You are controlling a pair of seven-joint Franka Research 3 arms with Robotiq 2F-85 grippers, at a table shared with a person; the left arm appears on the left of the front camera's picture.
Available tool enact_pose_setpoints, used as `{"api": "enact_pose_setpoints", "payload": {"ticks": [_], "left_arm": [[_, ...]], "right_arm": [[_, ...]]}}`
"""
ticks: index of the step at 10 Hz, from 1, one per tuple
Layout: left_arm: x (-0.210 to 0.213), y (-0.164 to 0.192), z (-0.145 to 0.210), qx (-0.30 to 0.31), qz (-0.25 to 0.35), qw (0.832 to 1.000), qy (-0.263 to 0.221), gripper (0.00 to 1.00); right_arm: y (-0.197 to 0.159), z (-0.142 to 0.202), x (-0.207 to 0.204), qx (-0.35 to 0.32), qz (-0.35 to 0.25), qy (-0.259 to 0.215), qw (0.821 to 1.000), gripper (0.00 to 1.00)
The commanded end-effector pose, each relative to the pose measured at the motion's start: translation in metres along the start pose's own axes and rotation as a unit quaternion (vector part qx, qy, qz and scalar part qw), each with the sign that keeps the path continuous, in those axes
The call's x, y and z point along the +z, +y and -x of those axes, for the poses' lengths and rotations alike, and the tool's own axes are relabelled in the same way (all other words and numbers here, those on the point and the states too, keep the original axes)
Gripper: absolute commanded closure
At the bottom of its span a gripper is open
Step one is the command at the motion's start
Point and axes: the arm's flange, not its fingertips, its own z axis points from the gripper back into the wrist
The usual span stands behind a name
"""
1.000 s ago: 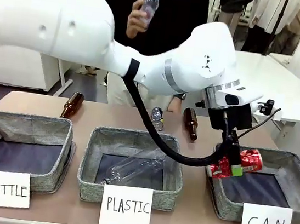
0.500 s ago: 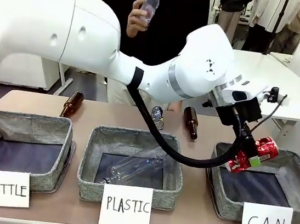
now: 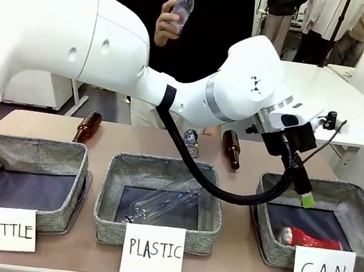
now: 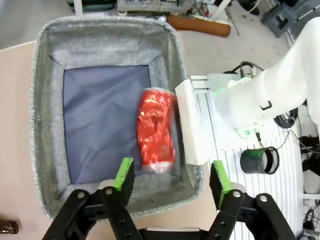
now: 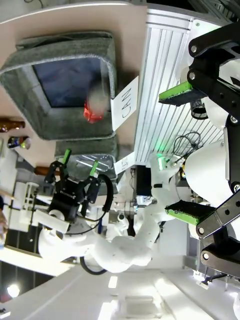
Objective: Sort the can waste into the basket.
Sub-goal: Pick up the can waste from the table and place it in the right Fabric basket.
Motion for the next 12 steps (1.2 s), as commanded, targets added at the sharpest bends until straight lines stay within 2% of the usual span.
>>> {"api": "enact_pose_setpoints", "payload": {"ticks": [1, 5, 6, 7, 8, 9, 10, 11, 12], "left_arm": [[0.001, 0.004, -0.011, 0.007, 0.0, 1.0, 0.005, 0.0], [0.005, 0.012, -0.004, 0.028, -0.014, 0.999, 0.032, 0.0], [0.024, 0.015, 0.005, 0.074, -0.028, 0.994, 0.081, 0.0], [0.061, 0.017, 0.024, 0.105, -0.07, 0.986, 0.113, 0.0], [0.114, 0.015, 0.05, 0.179, -0.09, 0.968, 0.149, 0.0], [0.177, 0.006, 0.087, 0.256, -0.075, 0.953, 0.144, 0.0], [0.232, -0.003, 0.127, 0.324, -0.104, 0.933, 0.119, 0.0], [0.279, -0.015, 0.177, 0.399, -0.126, 0.905, 0.077, 0.0], [0.321, -0.032, 0.232, 0.466, -0.112, 0.877, 0.026, 0.0]], "right_arm": [[0.003, 0.007, 0.003, 0.0, -0.008, -0.007, 1.0, 0.0], [0.003, 0.007, 0.003, 0.0, -0.008, -0.007, 1.0, 0.0], [0.003, 0.007, 0.003, 0.0, -0.008, -0.007, 1.0, 0.0], [0.0, 0.0, 0.0, 0.0, 0.0, 0.0, 1.0, 0.0], [0.029, -0.015, -0.004, 0.021, -0.038, -0.026, 0.999, 0.0], [0.062, -0.034, -0.022, 0.054, -0.053, -0.024, 0.997, 0.0], [0.086, -0.053, -0.048, 0.078, -0.069, -0.005, 0.995, 0.0], [0.107, -0.071, -0.078, 0.089, -0.073, 0.017, 0.993, 0.0], [0.127, -0.084, -0.111, 0.089, -0.086, 0.036, 0.992, 0.0]]}}
